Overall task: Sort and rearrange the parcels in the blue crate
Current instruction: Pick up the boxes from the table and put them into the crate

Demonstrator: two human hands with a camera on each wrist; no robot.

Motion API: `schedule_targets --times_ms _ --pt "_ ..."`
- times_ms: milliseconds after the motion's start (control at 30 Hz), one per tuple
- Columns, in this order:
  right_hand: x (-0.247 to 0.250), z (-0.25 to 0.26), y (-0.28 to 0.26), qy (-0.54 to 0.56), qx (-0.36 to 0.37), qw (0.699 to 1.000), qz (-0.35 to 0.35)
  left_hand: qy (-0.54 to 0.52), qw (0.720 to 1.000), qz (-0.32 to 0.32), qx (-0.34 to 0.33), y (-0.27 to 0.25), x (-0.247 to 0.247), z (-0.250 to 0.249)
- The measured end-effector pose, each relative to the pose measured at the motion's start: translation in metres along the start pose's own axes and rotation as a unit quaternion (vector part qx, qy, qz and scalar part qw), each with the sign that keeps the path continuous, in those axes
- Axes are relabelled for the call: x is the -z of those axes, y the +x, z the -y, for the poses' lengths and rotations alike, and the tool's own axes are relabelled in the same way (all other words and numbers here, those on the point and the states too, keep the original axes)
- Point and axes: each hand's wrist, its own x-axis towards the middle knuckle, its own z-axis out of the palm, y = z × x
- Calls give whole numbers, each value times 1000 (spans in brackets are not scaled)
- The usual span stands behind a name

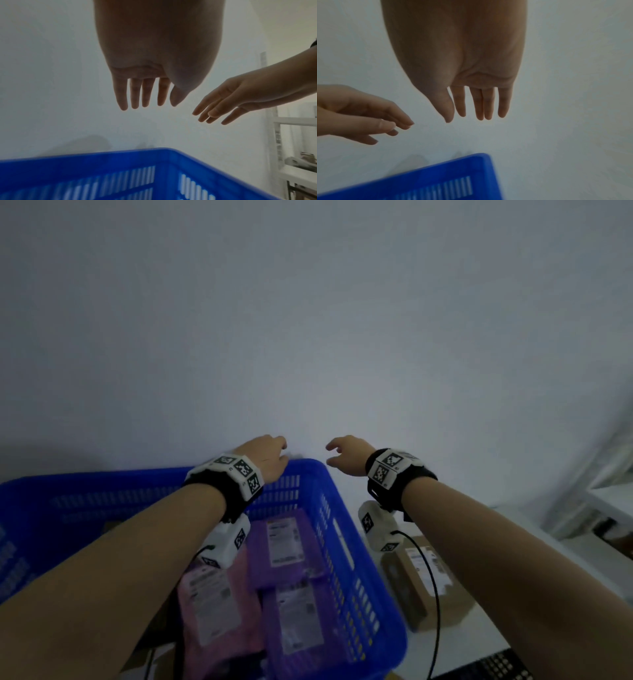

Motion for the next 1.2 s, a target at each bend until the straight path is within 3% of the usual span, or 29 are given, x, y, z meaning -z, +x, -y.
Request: schedule_targets --times_ms 267,500,733,967,1200 --pt "34 -156 -16 -19 -28 999 7 -3 999 46 -5 54 -59 -157" --pt "8 -282 -15 21 -57 997 56 -4 990 140 34 87 -141 -243" --pt "-66 -372 -15 77 -101 984 126 -32 976 198 80 99 -242 -264" --pt "-137 -409 -24 146 -154 961 178 -100 941 269 180 81 -322 -251" --pt "-182 -418 -31 212 -204 933 209 -269 870 302 282 64 -372 -246"
